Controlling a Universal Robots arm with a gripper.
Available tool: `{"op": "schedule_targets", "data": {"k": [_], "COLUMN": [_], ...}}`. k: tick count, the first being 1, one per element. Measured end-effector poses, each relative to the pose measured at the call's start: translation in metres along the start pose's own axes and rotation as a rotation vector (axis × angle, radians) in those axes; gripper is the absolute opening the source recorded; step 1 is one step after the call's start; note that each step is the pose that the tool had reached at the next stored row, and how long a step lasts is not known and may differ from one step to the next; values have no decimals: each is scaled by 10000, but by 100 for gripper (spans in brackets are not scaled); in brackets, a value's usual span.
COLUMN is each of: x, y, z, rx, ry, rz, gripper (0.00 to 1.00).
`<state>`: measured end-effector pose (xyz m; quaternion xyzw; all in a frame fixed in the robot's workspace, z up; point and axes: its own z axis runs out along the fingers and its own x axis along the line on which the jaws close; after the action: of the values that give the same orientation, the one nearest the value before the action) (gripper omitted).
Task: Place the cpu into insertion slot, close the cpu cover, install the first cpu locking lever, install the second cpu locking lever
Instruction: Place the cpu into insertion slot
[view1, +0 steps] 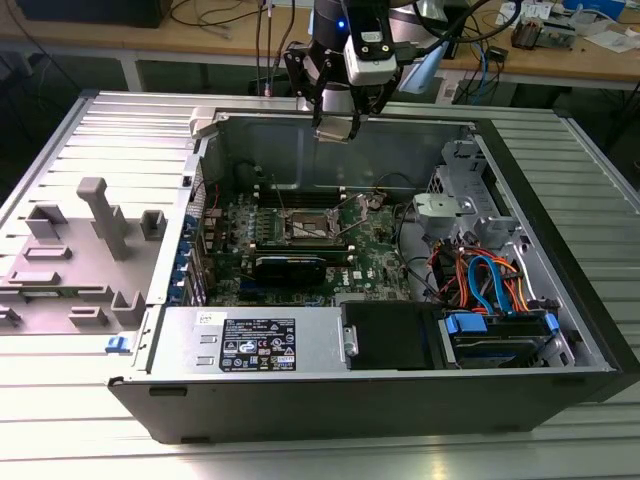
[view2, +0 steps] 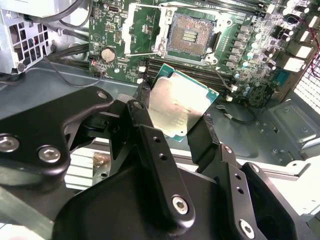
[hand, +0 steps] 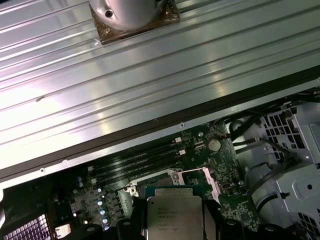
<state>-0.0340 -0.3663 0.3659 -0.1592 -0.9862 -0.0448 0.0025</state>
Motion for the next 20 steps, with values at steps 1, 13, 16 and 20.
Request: {"op": "schedule_targets", "data": {"k": [1,13,16,20], "x": [0,0,0,0], "y": [0,0,0,0], "z": [0,0,0,0], "rx": [0,-1,-1,3], "ry": [-1,-8,-8,-13], "rz": [9,90,92,134], "gripper": [55,55,55,55]}}
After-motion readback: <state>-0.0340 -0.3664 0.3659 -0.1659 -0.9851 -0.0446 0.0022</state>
